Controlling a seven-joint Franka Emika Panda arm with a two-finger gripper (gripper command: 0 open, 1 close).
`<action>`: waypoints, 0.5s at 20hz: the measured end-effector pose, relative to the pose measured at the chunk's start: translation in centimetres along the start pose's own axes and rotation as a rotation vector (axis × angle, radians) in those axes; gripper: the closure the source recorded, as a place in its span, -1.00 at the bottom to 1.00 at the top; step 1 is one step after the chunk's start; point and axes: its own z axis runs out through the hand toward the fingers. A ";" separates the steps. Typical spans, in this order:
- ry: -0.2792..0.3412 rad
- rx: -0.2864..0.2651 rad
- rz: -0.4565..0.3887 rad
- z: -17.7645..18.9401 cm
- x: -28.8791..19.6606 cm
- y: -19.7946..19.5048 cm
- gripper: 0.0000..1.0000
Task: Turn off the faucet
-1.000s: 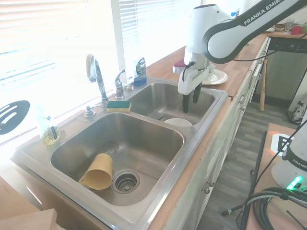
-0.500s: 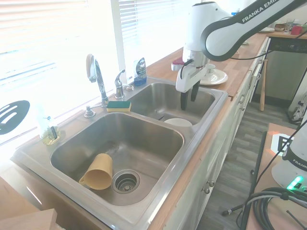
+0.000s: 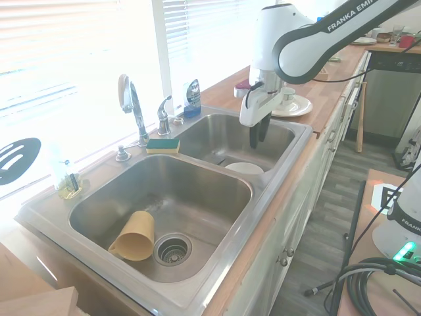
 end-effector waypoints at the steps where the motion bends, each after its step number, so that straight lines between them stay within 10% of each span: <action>1: 0.000 0.000 0.000 0.0 0.0 0.0 1.00; 10: 0.002 0.004 0.001 -0.2 0.3 -0.3 1.00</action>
